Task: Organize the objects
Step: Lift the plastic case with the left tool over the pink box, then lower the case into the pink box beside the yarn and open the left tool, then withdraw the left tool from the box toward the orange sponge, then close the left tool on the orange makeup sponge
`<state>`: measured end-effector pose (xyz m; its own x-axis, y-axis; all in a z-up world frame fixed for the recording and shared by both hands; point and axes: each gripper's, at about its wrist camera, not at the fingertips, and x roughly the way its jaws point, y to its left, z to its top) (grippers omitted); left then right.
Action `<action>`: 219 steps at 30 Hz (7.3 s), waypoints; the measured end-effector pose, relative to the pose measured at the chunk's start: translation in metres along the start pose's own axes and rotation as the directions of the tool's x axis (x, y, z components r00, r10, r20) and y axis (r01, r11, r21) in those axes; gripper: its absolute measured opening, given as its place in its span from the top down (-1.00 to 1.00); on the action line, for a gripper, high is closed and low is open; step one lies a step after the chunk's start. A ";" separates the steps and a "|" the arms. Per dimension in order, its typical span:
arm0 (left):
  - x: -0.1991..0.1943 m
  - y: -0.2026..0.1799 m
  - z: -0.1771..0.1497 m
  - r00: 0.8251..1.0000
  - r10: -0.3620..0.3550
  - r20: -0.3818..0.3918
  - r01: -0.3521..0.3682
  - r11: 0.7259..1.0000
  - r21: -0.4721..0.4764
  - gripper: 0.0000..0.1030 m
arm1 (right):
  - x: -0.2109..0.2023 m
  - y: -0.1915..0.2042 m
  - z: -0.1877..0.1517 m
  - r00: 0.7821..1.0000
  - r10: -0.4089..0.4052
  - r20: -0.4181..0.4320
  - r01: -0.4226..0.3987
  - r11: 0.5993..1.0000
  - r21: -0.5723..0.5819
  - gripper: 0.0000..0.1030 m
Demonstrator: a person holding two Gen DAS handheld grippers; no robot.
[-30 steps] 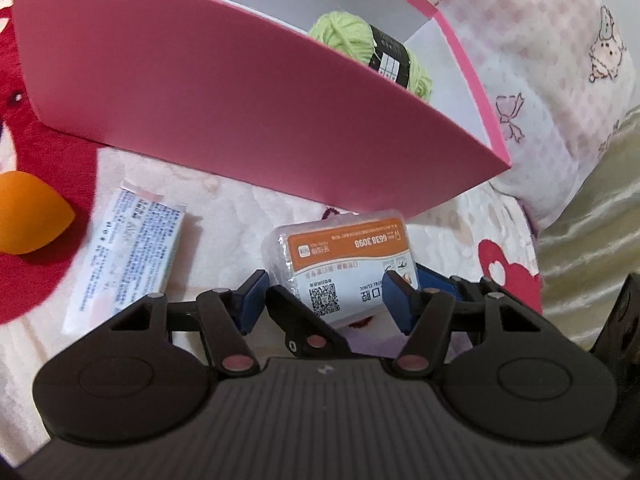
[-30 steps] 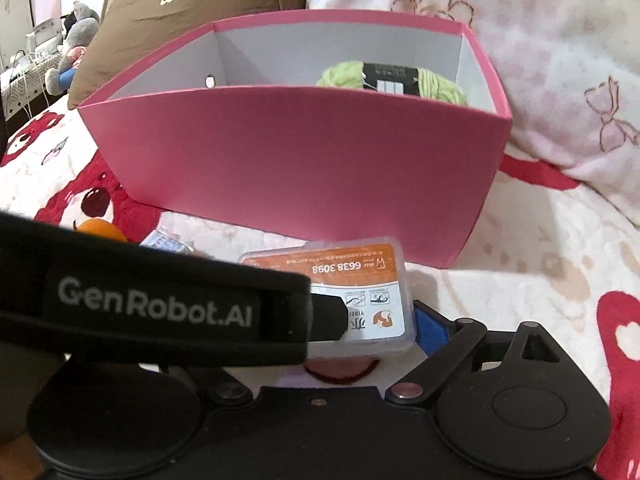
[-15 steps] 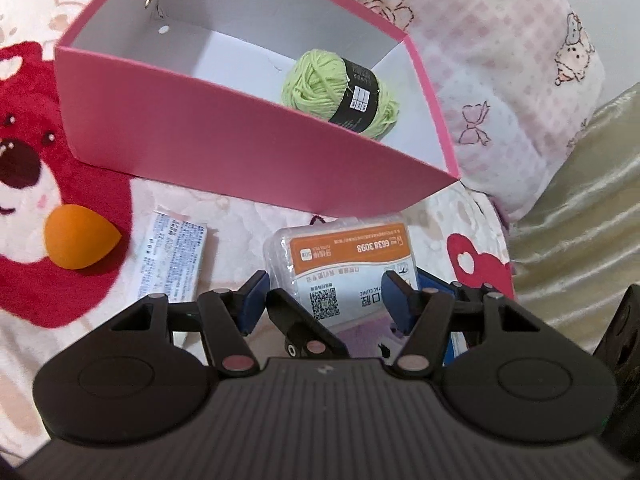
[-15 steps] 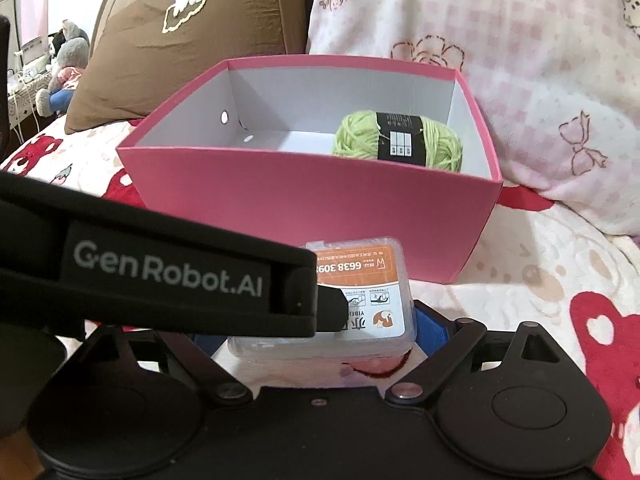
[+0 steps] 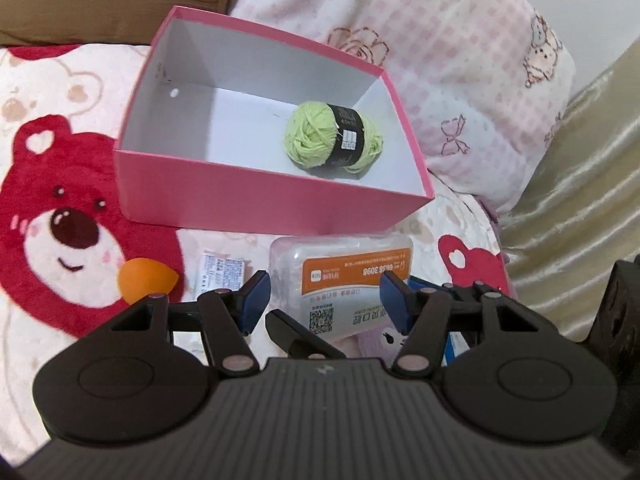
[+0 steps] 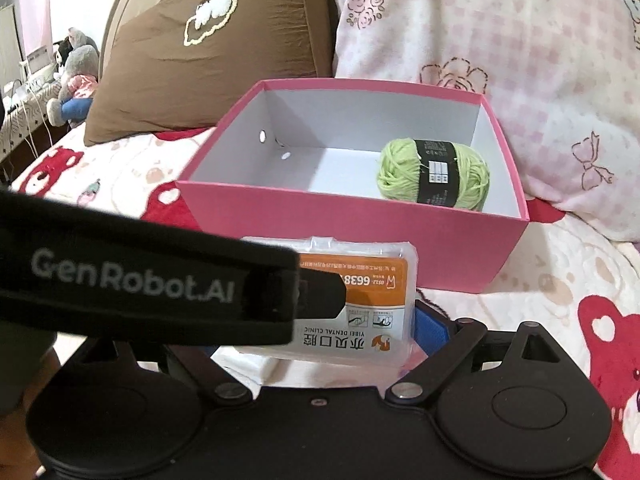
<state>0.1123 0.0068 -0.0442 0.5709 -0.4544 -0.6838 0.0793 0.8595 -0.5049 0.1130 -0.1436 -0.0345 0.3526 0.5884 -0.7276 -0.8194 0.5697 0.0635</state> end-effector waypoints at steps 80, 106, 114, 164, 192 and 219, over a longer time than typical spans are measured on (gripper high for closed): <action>0.135 0.048 0.145 0.971 0.221 -0.090 -0.213 0.973 0.091 -0.09 | 0.147 -0.065 0.120 0.974 0.165 -0.157 -0.166 0.986 0.003 0.03; 0.147 0.050 0.171 0.953 0.296 -0.058 -0.284 0.945 0.161 -0.07 | 0.179 -0.054 0.143 0.974 0.073 -0.213 -0.103 0.986 -0.134 0.37; 0.100 0.049 0.168 0.965 0.246 -0.089 -0.228 0.958 0.174 -0.04 | 0.136 -0.041 0.130 0.987 0.067 -0.143 -0.088 0.985 -0.151 0.17; -0.125 0.037 0.071 0.981 0.129 -0.142 -0.086 0.956 0.280 -0.33 | -0.097 0.062 0.050 0.998 0.056 -0.013 -0.057 0.991 -0.119 -0.68; -0.068 0.106 0.017 0.994 0.069 -0.084 -0.049 0.973 0.224 -0.65 | -0.004 0.089 0.011 0.981 0.177 -0.079 -0.187 0.971 -0.149 -0.67; 0.012 0.127 -0.006 0.998 0.055 -0.041 -0.046 0.979 0.196 -0.57 | 0.078 0.079 -0.020 0.989 0.144 -0.045 -0.148 0.982 -0.114 -0.47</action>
<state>0.1245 0.1093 -0.1203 0.5407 -0.4152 -0.7316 0.2115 0.9089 -0.3595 0.0667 -0.0638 -0.0995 0.2104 0.6377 -0.7410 -0.9089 0.4067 0.0920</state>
